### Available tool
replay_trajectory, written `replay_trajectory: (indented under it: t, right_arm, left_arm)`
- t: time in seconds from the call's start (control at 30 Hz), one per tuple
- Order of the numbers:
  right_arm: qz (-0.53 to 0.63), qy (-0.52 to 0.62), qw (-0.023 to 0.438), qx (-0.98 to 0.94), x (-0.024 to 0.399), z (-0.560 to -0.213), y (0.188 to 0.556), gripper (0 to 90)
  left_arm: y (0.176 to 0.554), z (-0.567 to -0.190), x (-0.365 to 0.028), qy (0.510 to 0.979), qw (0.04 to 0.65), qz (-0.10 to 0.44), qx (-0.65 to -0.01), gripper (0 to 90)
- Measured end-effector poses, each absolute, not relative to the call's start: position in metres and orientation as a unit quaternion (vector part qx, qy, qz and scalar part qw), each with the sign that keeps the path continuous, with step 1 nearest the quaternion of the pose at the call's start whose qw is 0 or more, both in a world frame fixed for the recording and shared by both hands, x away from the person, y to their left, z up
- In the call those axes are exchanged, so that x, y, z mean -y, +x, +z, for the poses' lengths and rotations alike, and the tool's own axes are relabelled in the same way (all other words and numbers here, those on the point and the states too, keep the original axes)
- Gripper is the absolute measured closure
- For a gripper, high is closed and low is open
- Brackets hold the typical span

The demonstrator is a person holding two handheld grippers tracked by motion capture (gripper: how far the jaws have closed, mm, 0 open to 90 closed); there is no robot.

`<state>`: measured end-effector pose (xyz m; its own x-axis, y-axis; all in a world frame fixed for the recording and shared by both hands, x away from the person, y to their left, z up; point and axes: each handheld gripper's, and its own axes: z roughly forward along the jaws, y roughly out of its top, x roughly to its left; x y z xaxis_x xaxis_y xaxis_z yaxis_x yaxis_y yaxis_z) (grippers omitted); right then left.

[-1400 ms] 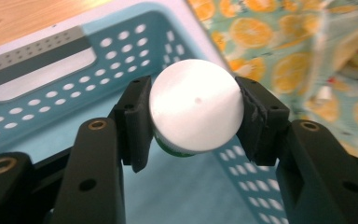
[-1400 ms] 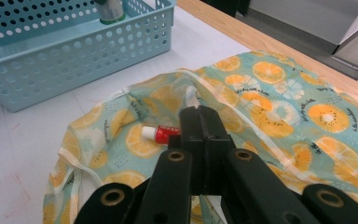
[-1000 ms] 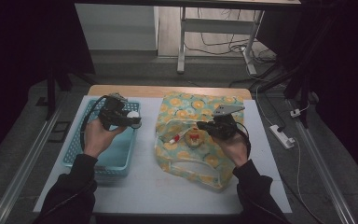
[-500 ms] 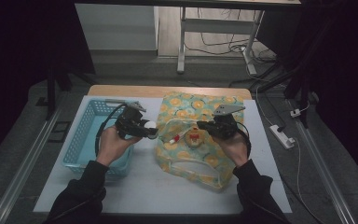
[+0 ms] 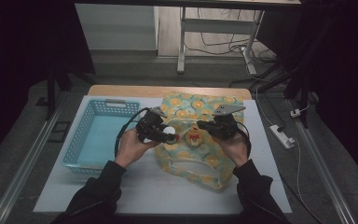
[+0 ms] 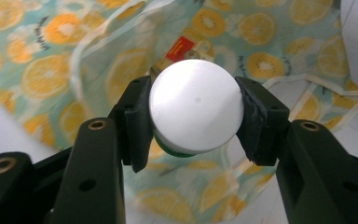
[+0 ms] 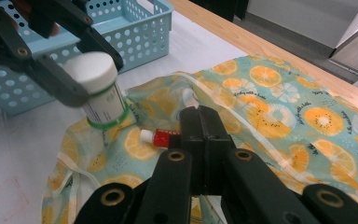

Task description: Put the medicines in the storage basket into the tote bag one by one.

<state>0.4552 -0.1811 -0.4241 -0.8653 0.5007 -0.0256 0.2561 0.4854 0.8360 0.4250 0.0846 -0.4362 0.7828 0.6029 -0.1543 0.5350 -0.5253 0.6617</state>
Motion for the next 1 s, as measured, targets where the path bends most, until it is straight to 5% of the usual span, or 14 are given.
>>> replay_trajectory:
  t: [1.0]
  right_arm:
    - [0.458, 0.224, 0.136, -0.849, 0.183, -0.423, 0.456, 90.0]
  left_arm:
    - [0.473, -0.465, -0.015, 0.881, 0.350, 0.043, -0.315, 50.3]
